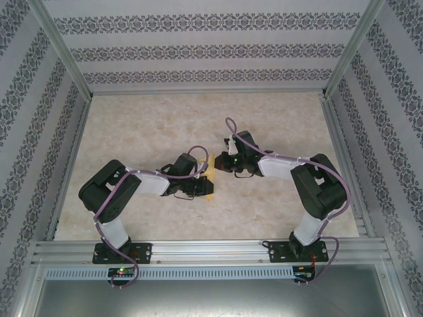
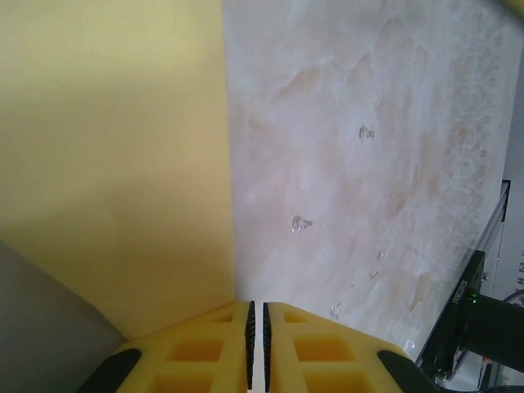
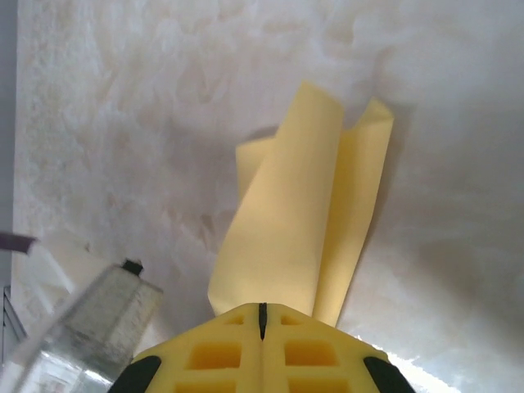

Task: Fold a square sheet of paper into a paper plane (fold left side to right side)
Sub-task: Fold the wing for the fifth time at the center of the table.

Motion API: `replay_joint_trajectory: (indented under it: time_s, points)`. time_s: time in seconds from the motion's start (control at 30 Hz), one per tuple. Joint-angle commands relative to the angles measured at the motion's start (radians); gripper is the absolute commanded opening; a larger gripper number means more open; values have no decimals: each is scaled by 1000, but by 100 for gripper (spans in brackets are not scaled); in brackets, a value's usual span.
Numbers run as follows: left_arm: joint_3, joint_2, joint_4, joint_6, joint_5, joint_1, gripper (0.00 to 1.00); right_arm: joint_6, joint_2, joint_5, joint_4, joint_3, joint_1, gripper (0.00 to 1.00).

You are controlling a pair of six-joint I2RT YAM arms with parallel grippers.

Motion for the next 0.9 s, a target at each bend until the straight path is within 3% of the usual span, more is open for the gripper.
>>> replay_joint_trajectory:
  time_s: [0.0,0.37,0.87]
  points:
    - [-27,49,-35,-11,-30,-37,15,29,33,-61,80,-14,34,0]
    - [-26,43,-44,-9,-35,-42,15,-5,152,-12,52,52,49,0]
    - [-30,34,-50,-5,-35,-42,15,-100,230,40,-30,153,-15,0]
